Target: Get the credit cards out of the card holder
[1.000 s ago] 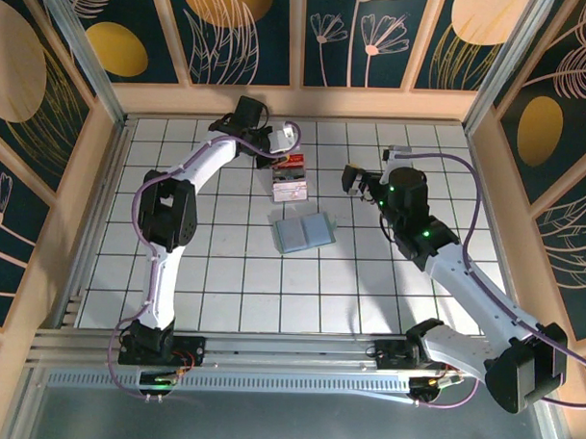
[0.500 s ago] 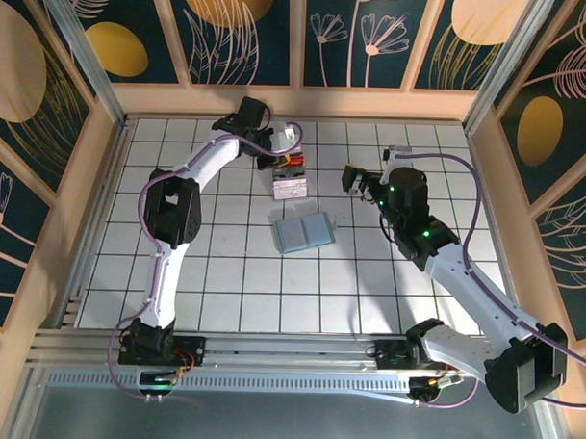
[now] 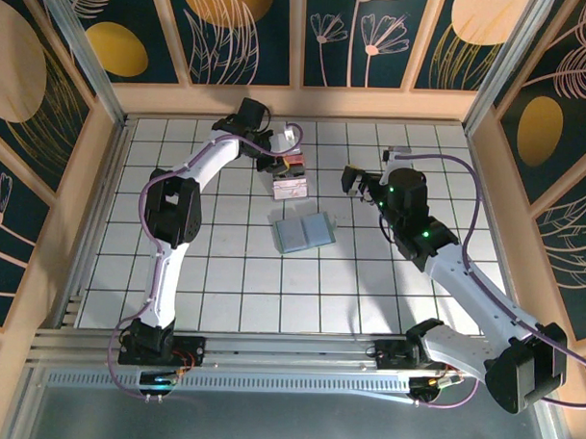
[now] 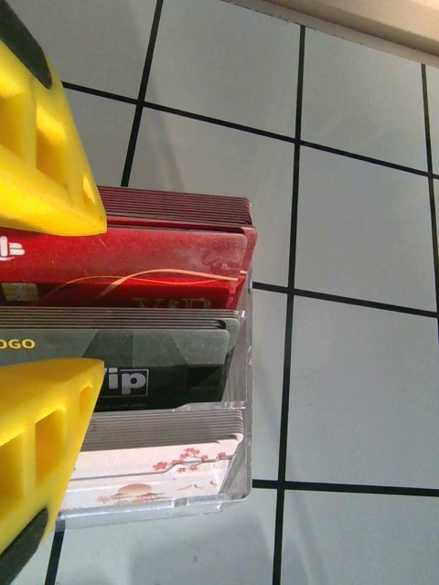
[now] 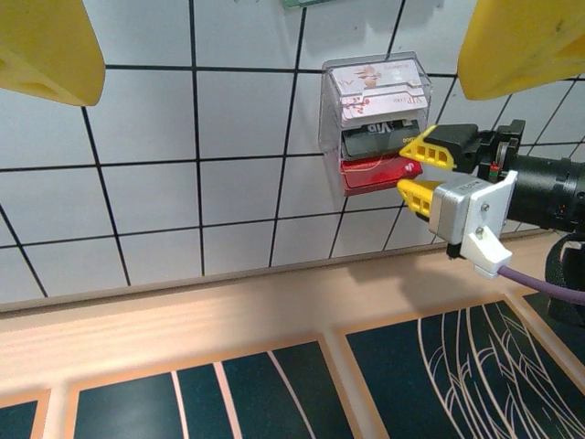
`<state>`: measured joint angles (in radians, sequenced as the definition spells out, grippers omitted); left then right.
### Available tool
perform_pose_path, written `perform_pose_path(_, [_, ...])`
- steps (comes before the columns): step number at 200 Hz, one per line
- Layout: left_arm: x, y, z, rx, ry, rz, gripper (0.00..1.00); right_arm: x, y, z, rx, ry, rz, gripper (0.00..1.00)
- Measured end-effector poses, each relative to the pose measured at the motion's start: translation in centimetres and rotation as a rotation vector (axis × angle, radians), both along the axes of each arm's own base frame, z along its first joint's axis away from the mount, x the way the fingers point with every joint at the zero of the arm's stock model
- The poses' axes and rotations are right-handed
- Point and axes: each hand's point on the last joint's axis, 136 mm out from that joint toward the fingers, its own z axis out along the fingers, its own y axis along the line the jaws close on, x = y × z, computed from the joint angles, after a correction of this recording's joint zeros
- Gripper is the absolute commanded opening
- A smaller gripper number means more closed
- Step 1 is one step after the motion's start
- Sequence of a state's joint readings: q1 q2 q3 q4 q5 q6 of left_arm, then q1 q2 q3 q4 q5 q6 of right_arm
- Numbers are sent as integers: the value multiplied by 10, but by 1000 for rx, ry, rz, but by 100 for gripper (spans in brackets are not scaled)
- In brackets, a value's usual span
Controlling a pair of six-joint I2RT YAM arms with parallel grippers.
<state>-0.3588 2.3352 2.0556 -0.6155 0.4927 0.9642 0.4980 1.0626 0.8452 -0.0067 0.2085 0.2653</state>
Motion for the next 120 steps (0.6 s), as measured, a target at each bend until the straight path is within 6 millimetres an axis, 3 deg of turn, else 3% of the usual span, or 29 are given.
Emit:
perform_pose_path(28, [-2, 0, 5, -3, 0, -2, 39, 0, -1, -1, 5, 2, -5, 99])
perform_pose_path(53, [-7, 2, 21, -17, -16, 9, 41, 0, -4, -3, 13, 5, -29, 99])
perform_pose_path(110, [-33, 16, 91, -135, -157, 116, 44, 0, -11, 5, 48, -12, -72, 99])
perform_pose_path(113, [-35, 18, 94, -144, -162, 128, 45, 0, -11, 6, 51, -15, -74, 99])
perform_pose_path(120, [-38, 20, 102, -162, -182, 150, 58, -1, -12, 9, 56, -22, -76, 99])
